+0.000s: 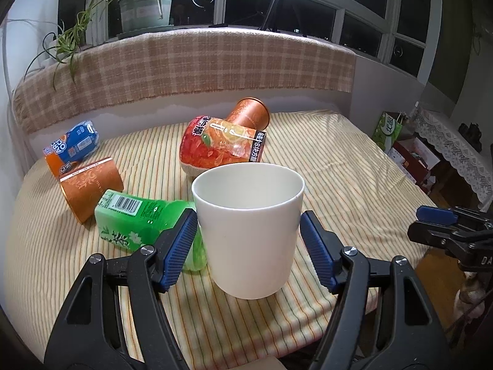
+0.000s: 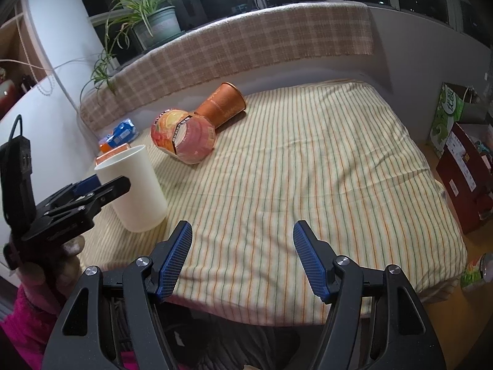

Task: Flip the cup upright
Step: 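Lower the white cup upright onto the bedspread with the right gripper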

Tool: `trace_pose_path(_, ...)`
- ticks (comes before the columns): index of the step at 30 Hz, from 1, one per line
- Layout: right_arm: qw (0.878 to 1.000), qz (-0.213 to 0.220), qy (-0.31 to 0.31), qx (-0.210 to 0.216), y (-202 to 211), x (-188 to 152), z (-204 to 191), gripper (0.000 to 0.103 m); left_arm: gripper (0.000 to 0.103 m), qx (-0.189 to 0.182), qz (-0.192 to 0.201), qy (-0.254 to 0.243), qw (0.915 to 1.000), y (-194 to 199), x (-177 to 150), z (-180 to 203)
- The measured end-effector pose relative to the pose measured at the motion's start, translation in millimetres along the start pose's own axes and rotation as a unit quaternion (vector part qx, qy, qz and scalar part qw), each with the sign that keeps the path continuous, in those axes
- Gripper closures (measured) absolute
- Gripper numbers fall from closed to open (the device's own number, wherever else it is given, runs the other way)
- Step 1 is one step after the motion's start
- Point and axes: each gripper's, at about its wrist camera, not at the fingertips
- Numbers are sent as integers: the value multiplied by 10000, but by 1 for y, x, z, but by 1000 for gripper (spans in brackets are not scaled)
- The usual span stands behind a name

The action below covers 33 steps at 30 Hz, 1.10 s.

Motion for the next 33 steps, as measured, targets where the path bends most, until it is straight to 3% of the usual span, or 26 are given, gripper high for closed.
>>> trace_pose_path(33,9999,24,46,91,-2,1,-9,35,32,-279,-225,-130,9993,10,-26,-4)
Point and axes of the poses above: each gripper's, at about its wrist camera, not at the fingertips, and y roughly against the way its jaws point, z to its right, x to its top, and after that the axes turned 8 degrees about -z, right-handed
